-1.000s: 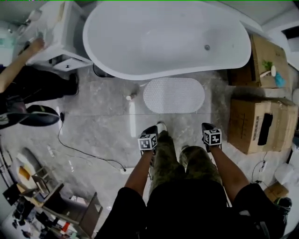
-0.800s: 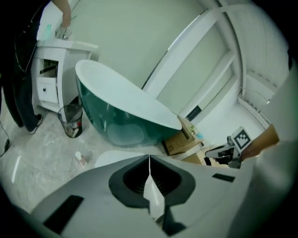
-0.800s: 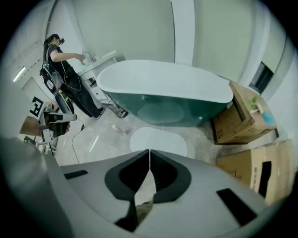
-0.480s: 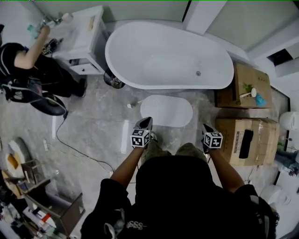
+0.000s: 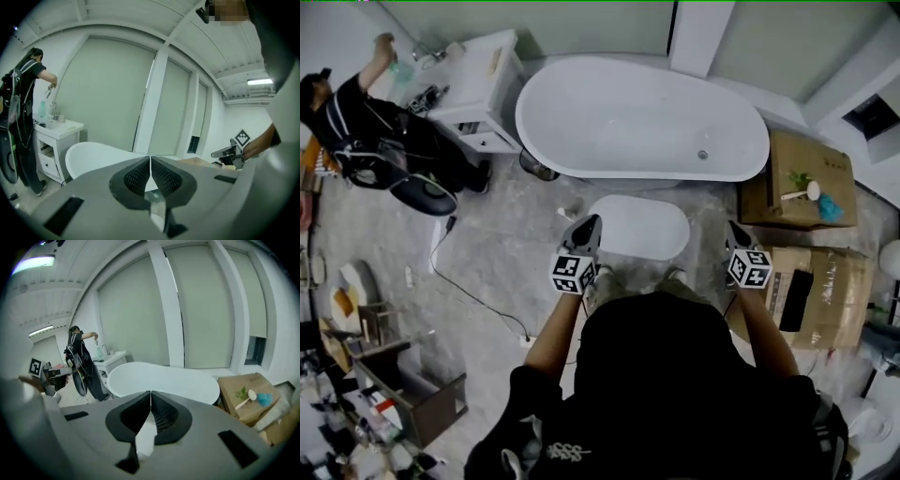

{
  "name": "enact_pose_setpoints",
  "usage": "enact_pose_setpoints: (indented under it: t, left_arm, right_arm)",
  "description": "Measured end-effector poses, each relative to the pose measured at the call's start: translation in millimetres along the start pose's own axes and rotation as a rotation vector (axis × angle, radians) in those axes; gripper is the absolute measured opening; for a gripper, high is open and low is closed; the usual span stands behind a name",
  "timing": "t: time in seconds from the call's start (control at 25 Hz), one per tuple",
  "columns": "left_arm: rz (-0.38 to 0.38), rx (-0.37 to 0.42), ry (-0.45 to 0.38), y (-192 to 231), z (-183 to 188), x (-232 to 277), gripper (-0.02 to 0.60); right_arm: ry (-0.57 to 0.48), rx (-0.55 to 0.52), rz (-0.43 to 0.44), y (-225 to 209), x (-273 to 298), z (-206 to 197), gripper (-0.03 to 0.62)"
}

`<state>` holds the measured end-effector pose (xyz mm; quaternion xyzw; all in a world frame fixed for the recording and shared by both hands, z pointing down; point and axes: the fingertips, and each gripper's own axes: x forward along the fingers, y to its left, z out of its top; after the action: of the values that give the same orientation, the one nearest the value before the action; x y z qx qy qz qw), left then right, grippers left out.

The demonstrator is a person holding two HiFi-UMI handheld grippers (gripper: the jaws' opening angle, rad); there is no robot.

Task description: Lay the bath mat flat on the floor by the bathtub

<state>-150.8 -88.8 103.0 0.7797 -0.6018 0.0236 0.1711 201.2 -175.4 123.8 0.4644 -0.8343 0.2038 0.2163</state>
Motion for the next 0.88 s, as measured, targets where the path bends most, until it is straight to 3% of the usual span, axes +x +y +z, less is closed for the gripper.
enact_pose_setpoints:
  t: [0.28,0.48,0.6,0.88]
  left_arm:
    - [0.141,0.020,-0.137,-92,49,-2,0.025]
    - [0.224,0.018,-0.166,-112,71,12,0.025]
    - [0.211,-0.008,-0.173,-130,78,18,0.025]
    - [0.164,0.018,-0.160,-171,79,45,0.025]
  right_arm:
    - [-0.194,-0.111,0.070,-73,-67,62,0.025]
    - [-0.252,-0.141,0.100,-97,-75,86,0.025]
    - [-0.276,-0.130,0.099,-109,-82,96,0.025]
    - [-0.310,-0.174,0.097,-124,-93,102,0.023]
